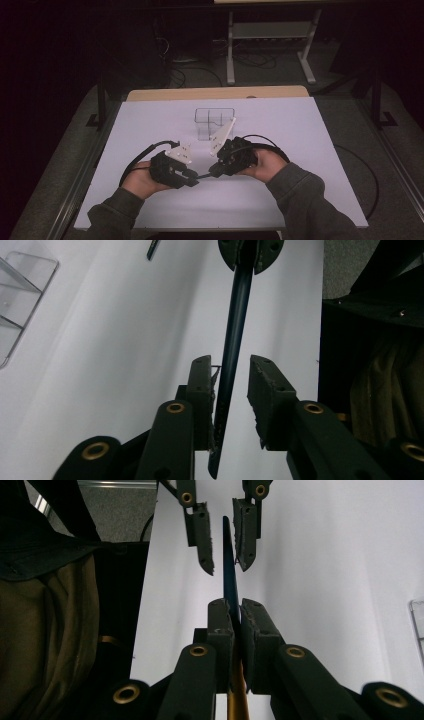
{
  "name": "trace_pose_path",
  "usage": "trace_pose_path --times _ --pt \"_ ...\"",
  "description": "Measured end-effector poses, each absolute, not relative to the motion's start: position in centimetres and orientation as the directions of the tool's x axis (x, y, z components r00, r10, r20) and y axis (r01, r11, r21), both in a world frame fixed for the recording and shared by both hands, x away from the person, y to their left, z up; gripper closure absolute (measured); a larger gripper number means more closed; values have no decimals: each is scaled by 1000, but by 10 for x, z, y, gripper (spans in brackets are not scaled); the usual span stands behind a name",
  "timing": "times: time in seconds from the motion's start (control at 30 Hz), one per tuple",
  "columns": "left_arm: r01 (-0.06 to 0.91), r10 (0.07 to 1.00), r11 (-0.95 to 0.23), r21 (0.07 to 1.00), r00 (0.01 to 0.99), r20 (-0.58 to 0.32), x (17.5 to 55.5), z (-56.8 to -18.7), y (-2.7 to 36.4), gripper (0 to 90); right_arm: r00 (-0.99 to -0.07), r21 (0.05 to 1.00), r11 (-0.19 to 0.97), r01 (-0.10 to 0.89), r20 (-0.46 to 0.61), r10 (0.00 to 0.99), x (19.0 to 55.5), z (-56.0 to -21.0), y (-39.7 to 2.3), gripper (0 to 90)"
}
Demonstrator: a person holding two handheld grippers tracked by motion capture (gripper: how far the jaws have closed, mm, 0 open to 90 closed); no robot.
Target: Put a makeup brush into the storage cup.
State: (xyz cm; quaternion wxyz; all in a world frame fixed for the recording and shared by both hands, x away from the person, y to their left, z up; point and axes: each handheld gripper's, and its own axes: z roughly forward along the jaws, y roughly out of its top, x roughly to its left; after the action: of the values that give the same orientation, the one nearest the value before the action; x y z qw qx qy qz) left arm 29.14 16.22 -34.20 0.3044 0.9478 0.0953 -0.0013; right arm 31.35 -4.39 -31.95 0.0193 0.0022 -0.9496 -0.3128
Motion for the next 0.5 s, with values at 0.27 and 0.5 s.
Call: trace_pose_path --times 0.27,0.5 --pt "182 167 -810 558 983 -78 292 -345 160 791 -999 593 805 0 43 -32 311 -320 -40 829" --pt "164 145 -817 553 986 -79 291 -345 160 833 -998 598 801 -9 42 -43 309 -320 -40 829"
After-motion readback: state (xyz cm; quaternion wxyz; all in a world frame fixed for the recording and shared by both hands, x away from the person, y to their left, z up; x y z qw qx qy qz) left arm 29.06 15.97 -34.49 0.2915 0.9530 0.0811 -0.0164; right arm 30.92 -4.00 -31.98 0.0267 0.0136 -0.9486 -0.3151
